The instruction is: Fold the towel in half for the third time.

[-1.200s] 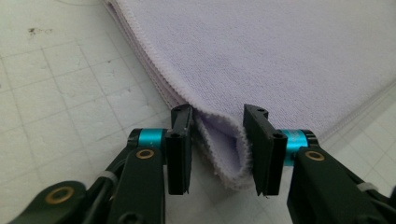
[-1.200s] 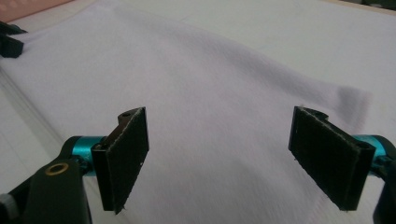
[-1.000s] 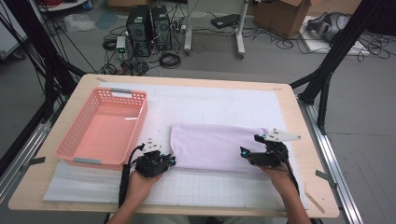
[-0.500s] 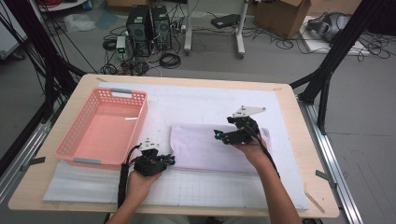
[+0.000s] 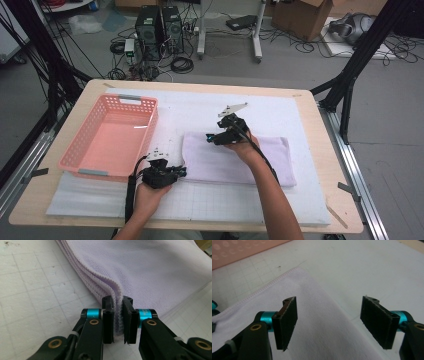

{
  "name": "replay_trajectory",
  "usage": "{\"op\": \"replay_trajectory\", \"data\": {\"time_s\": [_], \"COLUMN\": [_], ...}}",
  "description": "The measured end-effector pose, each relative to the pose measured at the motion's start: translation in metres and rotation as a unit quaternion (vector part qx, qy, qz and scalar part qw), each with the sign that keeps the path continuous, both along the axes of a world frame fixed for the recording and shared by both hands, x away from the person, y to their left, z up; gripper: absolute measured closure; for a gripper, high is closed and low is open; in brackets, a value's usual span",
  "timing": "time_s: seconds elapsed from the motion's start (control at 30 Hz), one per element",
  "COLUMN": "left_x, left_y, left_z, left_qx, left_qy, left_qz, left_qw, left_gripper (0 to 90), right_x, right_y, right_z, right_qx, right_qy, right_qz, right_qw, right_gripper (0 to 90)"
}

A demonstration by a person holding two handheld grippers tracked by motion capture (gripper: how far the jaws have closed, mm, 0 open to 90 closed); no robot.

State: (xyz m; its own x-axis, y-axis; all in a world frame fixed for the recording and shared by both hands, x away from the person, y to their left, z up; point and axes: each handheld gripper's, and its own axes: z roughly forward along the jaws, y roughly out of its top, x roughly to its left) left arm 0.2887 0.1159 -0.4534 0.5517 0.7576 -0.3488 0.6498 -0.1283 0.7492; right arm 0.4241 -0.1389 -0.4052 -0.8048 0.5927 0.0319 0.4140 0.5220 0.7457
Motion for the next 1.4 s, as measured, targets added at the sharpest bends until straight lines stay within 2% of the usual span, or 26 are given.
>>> {"op": "replay_trajectory", "data": {"time_s": [0.17, 0.23, 0.33, 0.43, 0.5, 0.63, 0.67, 0.7, 0.77, 0.9, 0.93, 1.1, 1.2, 1.23, 1.4], "left_x": [-0.001, -0.003, -0.003, -0.004, -0.003, -0.003, -0.003, -0.003, -0.003, -0.006, -0.006, -0.011, -0.014, -0.016, -0.021], "left_y": [0.001, 0.0, 0.0, 0.001, 0.001, 0.002, 0.002, 0.002, 0.002, 0.002, 0.003, 0.007, 0.01, 0.013, 0.019], "left_z": [0.0, 0.002, 0.002, 0.002, 0.002, 0.002, 0.002, 0.001, 0.002, 0.004, 0.005, 0.015, 0.021, 0.028, 0.043], "left_qx": [-0.003, 0.001, 0.002, 0.0, 0.0, 0.0, 0.0, 0.001, 0.004, 0.005, 0.002, -0.009, -0.015, -0.025, -0.045], "left_qy": [0.002, -0.007, -0.006, -0.004, -0.002, 0.0, 0.001, 0.0, 0.0, -0.004, -0.003, -0.013, -0.021, -0.029, -0.046], "left_qz": [0.002, 0.002, 0.002, 0.005, 0.004, 0.004, 0.004, 0.005, 0.006, 0.008, 0.009, 0.009, 0.008, 0.012, 0.012], "left_qw": [1.0, 1.0, 1.0, 1.0, 1.0, 1.0, 1.0, 1.0, 1.0, 0.9999, 1.0, 0.9998, 0.9996, 0.9992, 0.9978], "left_gripper": [80.8, 81.4, 81.5, 81.6, 81.7, 81.9, 82.0, 82.1, 82.4, 82.5, 82.6, 82.6, 82.7, 82.7, 82.6], "right_x": [0.01, 0.012, 0.015, 0.018, 0.022, 0.025, 0.026, 0.027, 0.026, 0.023, 0.022, 0.02, 0.016, 0.015, 0.011], "right_y": [0.025, 0.034, 0.043, 0.047, 0.052, 0.064, 0.064, 0.063, 0.062, 0.064, 0.064, 0.067, 0.071, 0.071, 0.062], "right_z": [-0.011, -0.016, -0.025, -0.029, -0.029, -0.027, -0.027, -0.027, -0.025, -0.022, -0.022, -0.021, -0.017, -0.014, 0.005], "right_qx": [-0.027, -0.03, -0.042, -0.029, -0.032, -0.056, -0.053, -0.05, -0.049, -0.065, -0.064, -0.051, -0.041, -0.031, 0.036], "right_qy": [0.015, 0.018, 0.029, 0.034, 0.035, 0.048, 0.057, 0.061, 0.073, 0.054, 0.056, 0.058, 0.046, 0.04, 0.029], "right_qz": [0.016, 0.022, 0.03, 0.03, 0.035, 0.05, 0.053, 0.058, 0.065, 0.083, 0.083, 0.086, 0.098, 0.101, 0.097], "right_qw": [0.9994, 0.9991, 0.9983, 0.9986, 0.9983, 0.996, 0.9956, 0.9952, 0.994, 0.993, 0.993, 0.9933, 0.9932, 0.9936, 0.9943], "right_gripper": [36.0, 37.4, 38.8, 40.6, 42.5, 52.5, 56.7, 61.2, 76.1, 80.3, 80.4, 80.7, 80.8, 80.8, 80.8]}}
